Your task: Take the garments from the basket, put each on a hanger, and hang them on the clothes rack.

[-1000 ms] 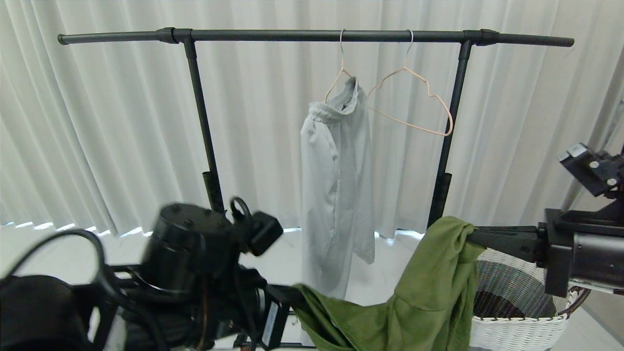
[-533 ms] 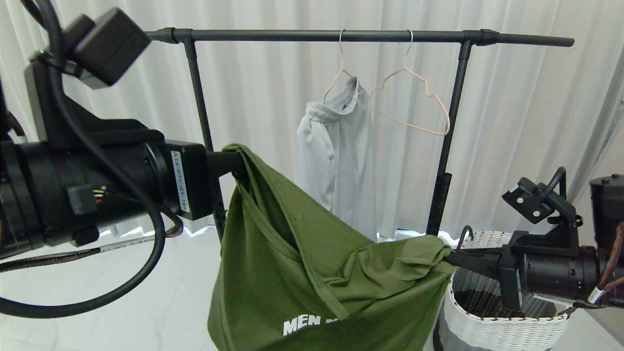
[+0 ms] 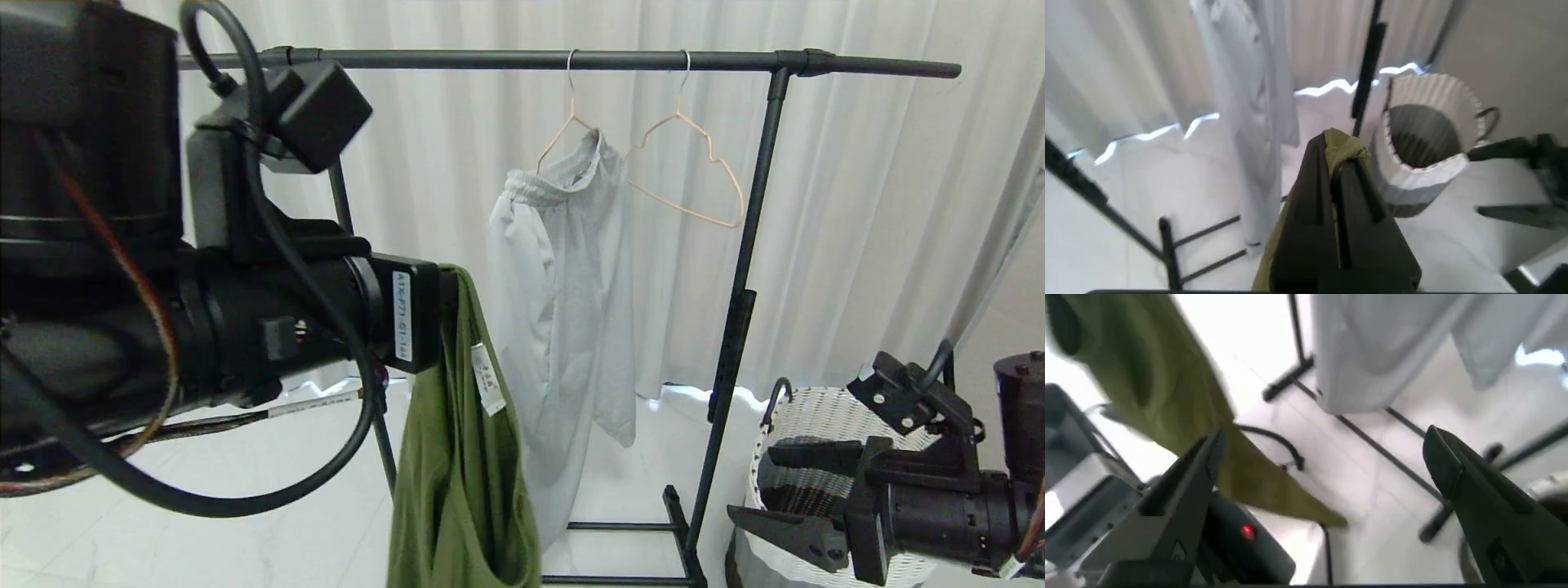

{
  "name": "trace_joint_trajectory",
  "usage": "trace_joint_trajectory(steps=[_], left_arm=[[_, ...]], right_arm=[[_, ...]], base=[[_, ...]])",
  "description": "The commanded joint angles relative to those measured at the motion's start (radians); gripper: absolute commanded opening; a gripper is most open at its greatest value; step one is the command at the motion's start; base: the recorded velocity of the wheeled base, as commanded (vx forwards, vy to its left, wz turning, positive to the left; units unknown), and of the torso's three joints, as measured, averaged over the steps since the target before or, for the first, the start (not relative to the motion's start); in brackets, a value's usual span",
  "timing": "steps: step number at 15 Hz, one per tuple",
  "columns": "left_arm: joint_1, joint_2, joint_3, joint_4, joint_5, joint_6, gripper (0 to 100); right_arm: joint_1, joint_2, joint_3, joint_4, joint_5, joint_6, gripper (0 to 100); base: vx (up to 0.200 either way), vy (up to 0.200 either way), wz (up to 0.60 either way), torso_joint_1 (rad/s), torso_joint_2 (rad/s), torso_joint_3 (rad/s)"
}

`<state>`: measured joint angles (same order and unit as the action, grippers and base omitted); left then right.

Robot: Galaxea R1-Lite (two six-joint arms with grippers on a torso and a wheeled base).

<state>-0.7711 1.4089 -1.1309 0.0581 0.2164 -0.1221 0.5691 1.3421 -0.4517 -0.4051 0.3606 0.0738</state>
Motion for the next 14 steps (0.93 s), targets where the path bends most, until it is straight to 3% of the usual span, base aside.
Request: trace_joint_trajectory(steps=[1,3,7,10,14], left_arm=[[0.001,0.068,0.0,0.011,0.003,-0.004,0],[0.004,0.101,0.0,0.011,0.005,-0.022,0],[0.006,0.156,0.002,0.014,0.008,-0.133,0],[-0.002,0.193,-0.004,0.014,0.074,-0.142,0],[-0.013,0.189,-0.004,0.012,0.074,-0.145,0]], right_arm=[[0.071,-0.004,0.021,-0.043,0.001,0.046,100],[0.155,0.015,0.016,-0.103,0.001,0.112,100],[0.27,0.055,0.013,-0.176,-0.003,0.147,100],[0.285,0.103,-0.01,-0.187,-0.012,0.158,100],[0.293,0.244,-0.099,-0.29,-0.089,0.204,100]], base=[[0.0,0.0,0.0,0.0,0.0,0.0],[0.0,0.0,0.0,0.0,0.0,0.0],[0.0,0.0,0.0,0.0,0.0,0.0],[0.0,0.0,0.0,0.0,0.0,0.0],[0.0,0.0,0.0,0.0,0.0,0.0]])
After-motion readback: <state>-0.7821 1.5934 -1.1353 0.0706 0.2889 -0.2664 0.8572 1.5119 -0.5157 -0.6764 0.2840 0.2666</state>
